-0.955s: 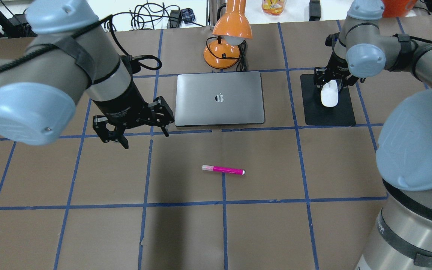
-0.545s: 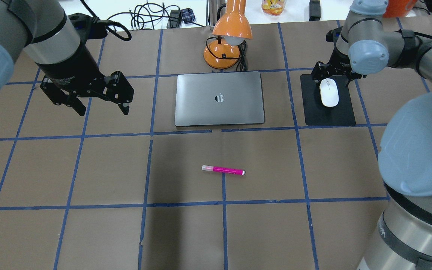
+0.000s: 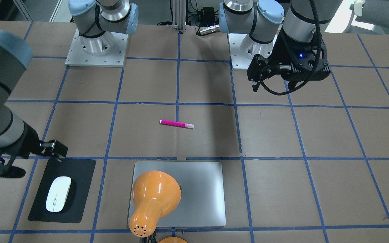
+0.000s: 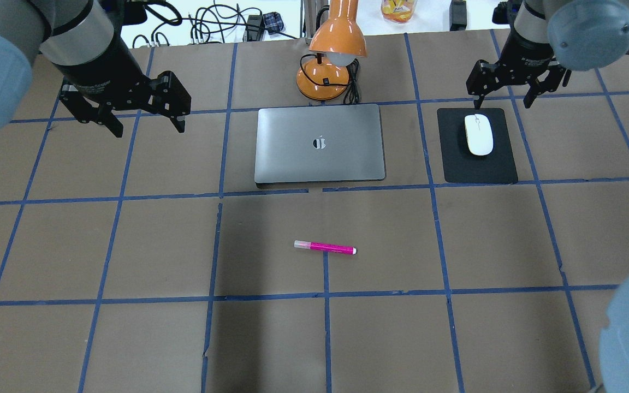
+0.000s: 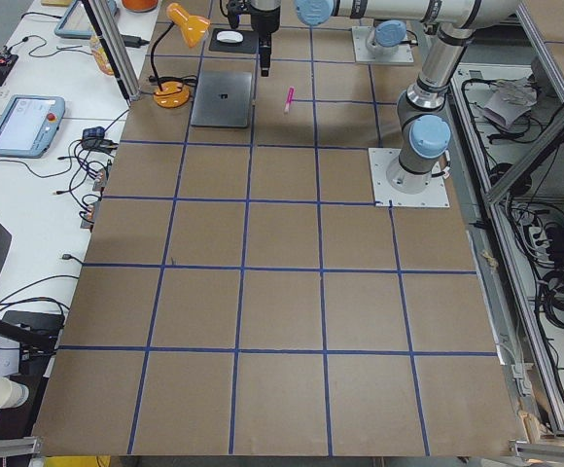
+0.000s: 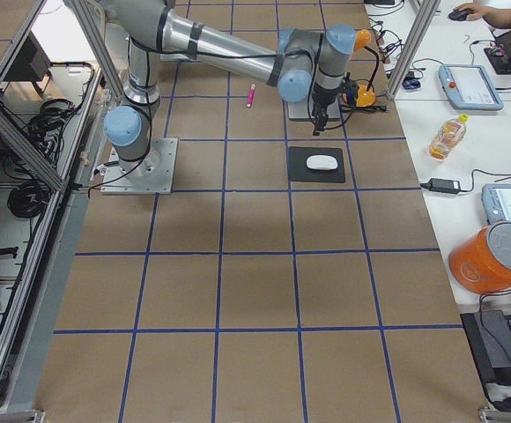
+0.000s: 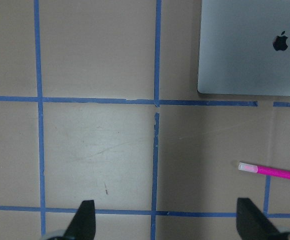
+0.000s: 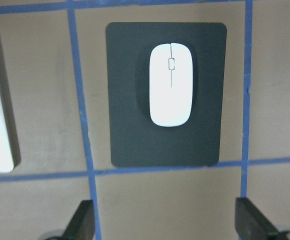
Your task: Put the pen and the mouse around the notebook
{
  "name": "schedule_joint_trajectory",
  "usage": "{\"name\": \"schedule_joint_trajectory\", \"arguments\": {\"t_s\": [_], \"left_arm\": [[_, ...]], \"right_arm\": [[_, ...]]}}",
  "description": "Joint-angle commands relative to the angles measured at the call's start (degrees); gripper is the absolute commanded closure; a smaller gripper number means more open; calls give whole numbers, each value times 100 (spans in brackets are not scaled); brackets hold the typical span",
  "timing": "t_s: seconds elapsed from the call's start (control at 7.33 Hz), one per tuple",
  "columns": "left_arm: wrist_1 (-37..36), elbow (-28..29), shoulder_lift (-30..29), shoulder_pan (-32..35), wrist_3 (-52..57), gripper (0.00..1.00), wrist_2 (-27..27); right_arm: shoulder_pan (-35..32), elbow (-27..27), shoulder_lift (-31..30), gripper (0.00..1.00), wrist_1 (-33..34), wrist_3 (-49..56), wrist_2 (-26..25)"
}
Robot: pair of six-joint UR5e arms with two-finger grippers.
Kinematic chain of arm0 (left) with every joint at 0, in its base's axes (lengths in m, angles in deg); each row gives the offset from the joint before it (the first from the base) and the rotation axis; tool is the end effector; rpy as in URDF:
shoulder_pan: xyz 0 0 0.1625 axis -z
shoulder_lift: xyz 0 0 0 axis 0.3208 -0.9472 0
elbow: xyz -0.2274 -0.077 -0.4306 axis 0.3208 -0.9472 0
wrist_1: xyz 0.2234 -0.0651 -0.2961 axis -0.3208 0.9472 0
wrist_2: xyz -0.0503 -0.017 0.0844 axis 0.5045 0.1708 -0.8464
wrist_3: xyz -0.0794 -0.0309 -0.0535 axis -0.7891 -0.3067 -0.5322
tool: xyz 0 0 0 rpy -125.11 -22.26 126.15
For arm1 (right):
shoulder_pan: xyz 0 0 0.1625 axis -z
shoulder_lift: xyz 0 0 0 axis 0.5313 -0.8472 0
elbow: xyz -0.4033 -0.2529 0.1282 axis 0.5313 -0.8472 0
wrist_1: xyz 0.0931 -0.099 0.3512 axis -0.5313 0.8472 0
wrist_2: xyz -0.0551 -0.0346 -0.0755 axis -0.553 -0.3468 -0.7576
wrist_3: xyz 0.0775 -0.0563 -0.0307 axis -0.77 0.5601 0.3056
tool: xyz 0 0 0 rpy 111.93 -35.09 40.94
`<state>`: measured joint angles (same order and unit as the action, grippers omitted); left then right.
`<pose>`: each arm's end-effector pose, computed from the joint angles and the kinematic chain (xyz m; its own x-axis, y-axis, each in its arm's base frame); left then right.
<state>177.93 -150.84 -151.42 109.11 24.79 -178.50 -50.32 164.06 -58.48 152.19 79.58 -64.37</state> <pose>-0.1353 -0.4593 0.5616 -0.9988 -0.0482 -0.0093 -0.0479 0.9982 -0.0352 0.0516 -0.5918 0.4613 -0.9985 0.0405 0.0356 0.0422 0.9979 0.0495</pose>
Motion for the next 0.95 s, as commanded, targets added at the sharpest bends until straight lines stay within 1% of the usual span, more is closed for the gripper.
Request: {"name": "schedule_joint_trajectory", "arguments": {"t_s": [0.0,0.14,0.41,0.55,0.82], "left_arm": [[-64,15,-50,30,-47,0,20],[-64,-11,-33,39,-47,0,46],[-64,-11,-6,39,-47,0,46],[-64,-37,2,39,-47,0,46],[-64,-64,20,39,-47,0,55]], "right_arm": [[-284,145,-1035,0,-1055,-330,0],[-362,190,-1248,0,-1390,-471,18],[-792,260,-1338,0,-1411,-988,18],[-759,356,-1329,0,-1385,-912,0],[-689,375,-1434,0,-1420,-877,-26]]}}
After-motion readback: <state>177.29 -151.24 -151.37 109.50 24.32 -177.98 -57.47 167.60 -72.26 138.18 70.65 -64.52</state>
